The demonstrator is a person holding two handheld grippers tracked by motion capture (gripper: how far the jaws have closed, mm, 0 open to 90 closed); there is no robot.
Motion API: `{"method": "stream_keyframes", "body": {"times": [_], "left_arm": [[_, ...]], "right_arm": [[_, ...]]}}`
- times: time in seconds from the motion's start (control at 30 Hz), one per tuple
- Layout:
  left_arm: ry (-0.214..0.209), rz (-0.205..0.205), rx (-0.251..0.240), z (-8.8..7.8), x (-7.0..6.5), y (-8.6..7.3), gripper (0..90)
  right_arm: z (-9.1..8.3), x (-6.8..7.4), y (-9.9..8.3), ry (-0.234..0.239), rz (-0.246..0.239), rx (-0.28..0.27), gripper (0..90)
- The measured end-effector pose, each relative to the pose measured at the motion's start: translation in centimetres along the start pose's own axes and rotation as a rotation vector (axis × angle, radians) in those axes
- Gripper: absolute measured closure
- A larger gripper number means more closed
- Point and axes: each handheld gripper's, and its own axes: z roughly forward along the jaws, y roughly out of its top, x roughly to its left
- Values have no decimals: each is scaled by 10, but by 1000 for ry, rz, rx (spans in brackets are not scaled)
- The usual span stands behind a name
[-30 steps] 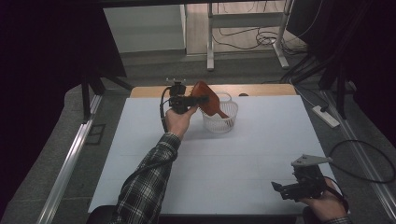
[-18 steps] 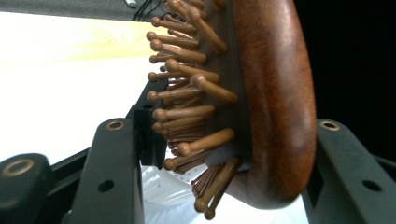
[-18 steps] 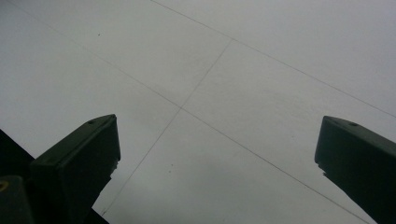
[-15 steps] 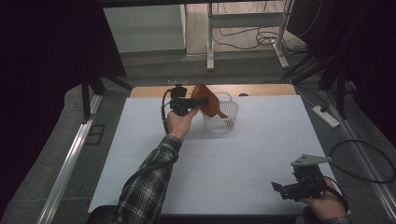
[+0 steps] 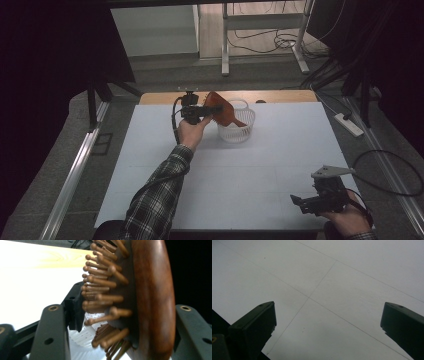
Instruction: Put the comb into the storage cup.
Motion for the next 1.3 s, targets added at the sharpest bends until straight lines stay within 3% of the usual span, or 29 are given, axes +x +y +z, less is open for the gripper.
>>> {"method": "stream_keyframes", "body": {"times": [0.23, 0.43, 0.83, 1.3], "left_arm": [[-13, -1, -1, -2, 6, -2, 355], [4, 47, 12, -3, 3, 1, 303], [76, 194, 57, -7, -5, 4, 191], [122, 315, 98, -17, -7, 4, 100]], "right_arm": [[0, 0, 0, 0, -2, 1, 2], [0, 0, 0, -1, -3, 1, 2], [0, 1, 0, 0, -7, 4, 2], [0, 1, 0, 0, -7, 1, 2]]}}
